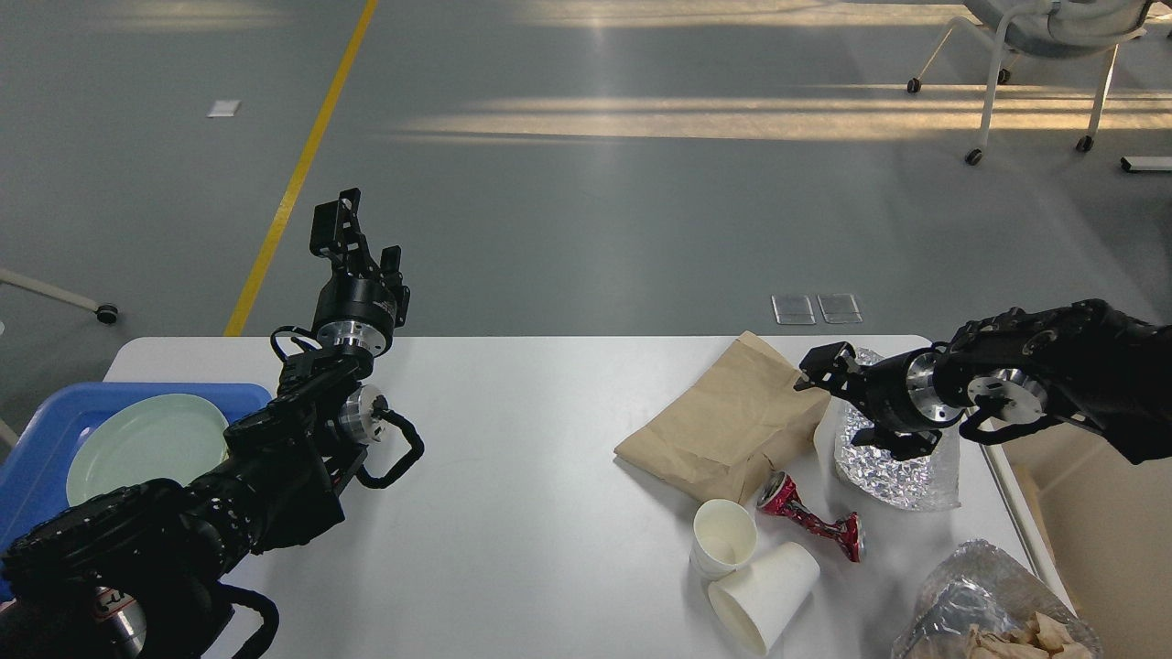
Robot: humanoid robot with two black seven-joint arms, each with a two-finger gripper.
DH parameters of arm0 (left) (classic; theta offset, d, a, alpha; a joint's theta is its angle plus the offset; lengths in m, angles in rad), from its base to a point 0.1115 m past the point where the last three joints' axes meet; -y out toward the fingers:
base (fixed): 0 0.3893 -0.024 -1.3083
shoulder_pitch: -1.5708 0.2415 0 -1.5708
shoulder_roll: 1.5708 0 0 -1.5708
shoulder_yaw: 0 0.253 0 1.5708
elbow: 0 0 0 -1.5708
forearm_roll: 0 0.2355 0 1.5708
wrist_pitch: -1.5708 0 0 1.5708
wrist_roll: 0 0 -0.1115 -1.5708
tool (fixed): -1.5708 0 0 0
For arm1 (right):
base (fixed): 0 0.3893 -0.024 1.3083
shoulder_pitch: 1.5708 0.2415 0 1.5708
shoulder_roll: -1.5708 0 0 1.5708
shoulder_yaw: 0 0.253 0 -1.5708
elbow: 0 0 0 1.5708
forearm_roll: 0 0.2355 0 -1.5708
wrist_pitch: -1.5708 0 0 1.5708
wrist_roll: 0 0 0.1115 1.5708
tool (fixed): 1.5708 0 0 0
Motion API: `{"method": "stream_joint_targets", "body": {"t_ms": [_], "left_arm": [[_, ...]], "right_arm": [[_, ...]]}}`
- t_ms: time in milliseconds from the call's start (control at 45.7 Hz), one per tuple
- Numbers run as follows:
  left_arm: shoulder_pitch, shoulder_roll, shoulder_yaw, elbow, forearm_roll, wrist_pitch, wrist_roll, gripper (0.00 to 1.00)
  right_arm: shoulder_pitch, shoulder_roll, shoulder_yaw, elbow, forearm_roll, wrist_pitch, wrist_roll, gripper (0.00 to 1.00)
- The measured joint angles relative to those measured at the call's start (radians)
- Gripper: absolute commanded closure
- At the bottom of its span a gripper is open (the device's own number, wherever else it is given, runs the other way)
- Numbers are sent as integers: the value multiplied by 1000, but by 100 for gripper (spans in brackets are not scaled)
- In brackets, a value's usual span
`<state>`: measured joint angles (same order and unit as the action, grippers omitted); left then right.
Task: Tidy desktop
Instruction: 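Lower the right gripper onto the brown paper bag and grasp it, then lift the brown paper bag with the right gripper and carry it away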
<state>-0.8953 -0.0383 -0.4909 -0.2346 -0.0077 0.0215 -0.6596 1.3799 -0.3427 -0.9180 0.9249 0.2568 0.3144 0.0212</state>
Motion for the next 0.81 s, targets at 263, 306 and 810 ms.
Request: {"method": "stream_joint_targets", "body": {"t_ms": [263, 306, 810], "left_arm": [[0, 0, 0, 0, 0, 0, 0, 2], [0, 0, 0, 0, 0, 0, 0, 2], [0, 0, 0, 0, 0, 0, 0, 2]], "right_arm": [[-70, 67, 77, -33, 29, -24, -21, 0], [-90, 84, 100, -56, 30, -42, -22, 0], [-177, 127, 178, -133, 15, -136, -19, 100]]}}
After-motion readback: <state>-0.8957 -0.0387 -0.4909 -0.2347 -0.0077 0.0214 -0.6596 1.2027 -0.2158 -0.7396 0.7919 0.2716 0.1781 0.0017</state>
